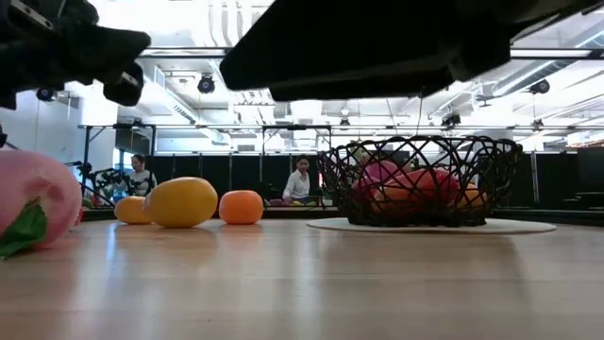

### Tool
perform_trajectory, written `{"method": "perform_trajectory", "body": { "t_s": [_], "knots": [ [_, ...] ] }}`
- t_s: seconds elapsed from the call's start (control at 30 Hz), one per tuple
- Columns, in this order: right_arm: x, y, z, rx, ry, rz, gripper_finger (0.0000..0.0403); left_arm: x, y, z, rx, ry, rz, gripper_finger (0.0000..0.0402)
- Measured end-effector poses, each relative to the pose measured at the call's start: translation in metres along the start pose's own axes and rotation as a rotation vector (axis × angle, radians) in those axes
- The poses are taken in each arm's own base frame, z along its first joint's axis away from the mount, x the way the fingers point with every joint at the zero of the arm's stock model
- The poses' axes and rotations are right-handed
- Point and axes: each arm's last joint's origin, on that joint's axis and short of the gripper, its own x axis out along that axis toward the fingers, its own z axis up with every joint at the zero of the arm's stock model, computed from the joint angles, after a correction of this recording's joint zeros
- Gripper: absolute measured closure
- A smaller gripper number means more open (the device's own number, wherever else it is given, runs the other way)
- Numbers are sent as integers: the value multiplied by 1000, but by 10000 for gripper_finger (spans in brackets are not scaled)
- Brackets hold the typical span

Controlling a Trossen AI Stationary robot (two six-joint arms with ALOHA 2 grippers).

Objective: Build produce basket
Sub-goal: Put the peach into the black basket

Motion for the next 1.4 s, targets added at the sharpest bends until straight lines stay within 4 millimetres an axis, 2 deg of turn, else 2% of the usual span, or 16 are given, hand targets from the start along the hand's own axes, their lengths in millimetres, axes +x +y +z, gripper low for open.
{"method": "perform_trajectory", "body": {
  "t_s": [0.17,0.37,0.53,0.73,0.9,1.03,1.27,1.4],
  "knots": [
    [5,-1,-6,56,11,-7,171,15,-7,12,37,175,-46,381],
    [6,-1,-8,55,16,-9,170,34,-21,29,28,482,-104,326],
    [6,-1,-8,72,16,-9,170,52,-42,34,-25,717,-182,266],
    [6,-1,-8,72,16,-8,170,74,-75,41,-6,898,-247,199],
    [6,-1,-8,72,16,-8,170,86,-96,28,20,1094,-224,155],
    [6,-1,-8,72,16,-8,170,95,-103,12,75,1253,-195,126],
    [7,-2,-8,72,17,-11,170,123,-113,-8,179,1337,-212,86],
    [7,-2,-8,72,17,-11,170,130,-116,-20,231,1411,-228,69]
  ]
}}
